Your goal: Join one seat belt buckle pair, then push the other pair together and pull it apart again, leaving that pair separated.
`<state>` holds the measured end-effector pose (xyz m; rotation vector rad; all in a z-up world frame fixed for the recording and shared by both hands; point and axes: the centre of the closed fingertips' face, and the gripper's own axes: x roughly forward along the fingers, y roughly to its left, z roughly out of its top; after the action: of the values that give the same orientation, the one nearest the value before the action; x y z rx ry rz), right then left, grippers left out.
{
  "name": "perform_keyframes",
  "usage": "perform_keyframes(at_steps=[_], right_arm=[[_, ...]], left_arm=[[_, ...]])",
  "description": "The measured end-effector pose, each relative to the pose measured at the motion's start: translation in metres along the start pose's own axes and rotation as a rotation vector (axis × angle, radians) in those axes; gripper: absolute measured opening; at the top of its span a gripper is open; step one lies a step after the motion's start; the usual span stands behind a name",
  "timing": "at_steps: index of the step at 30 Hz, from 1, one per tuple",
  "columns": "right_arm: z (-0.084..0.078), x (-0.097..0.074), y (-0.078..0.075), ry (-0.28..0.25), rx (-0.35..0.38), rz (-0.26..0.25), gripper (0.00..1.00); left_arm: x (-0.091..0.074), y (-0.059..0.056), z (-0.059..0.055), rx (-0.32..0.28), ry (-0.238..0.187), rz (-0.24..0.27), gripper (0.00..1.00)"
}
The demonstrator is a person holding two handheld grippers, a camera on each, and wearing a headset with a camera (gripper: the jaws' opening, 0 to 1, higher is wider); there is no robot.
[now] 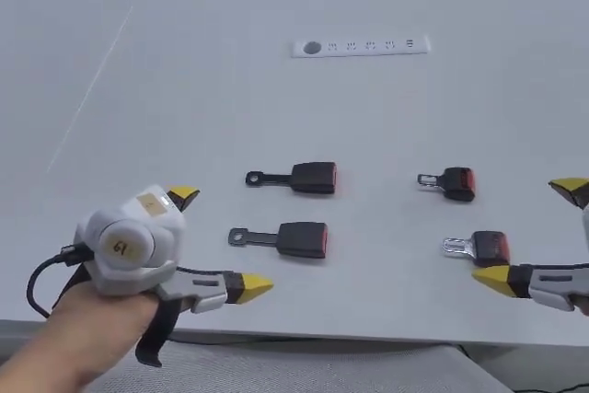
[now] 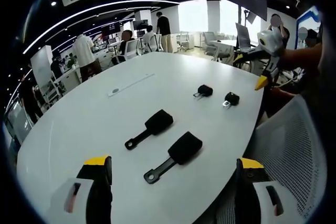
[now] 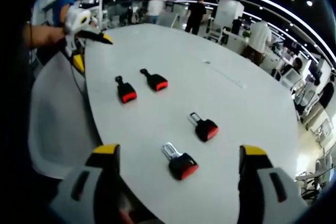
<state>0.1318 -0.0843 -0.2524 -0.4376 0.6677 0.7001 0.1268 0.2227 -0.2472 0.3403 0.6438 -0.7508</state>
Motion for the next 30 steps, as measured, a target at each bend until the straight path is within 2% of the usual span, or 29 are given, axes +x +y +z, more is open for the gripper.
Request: perform_keyframes(at_steps=[2, 8, 15, 20, 30], right_arm=[[0.002, -0.001, 0.0, -0.018, 0.007, 0.002, 0.98], [-0.001, -0.003, -0.004, -0.018, 0.013, -0.009, 1.0], [-0.006, -0.006, -0.003, 0.005, -0.005, -0.004, 1.0], [-0.007, -0.007, -0.004, 0.011, -0.018, 0.0, 0.99], [-0.005, -0.007, -0.002, 0.013, -0.039, 0.032, 0.86]], left_arm=[[0.0, 0.001, -0.002, 0.001, 0.007, 0.001, 1.0], [0.002, 0.0, -0.004, 0.008, 0.018, -0.001, 1.0], [0.004, 0.0, -0.004, 0.016, 0.029, -0.002, 1.0], [0.009, 0.001, -0.009, 0.042, 0.051, -0.004, 1.0], [0.014, 0.002, -0.009, 0.102, 0.066, -0.014, 0.94]])
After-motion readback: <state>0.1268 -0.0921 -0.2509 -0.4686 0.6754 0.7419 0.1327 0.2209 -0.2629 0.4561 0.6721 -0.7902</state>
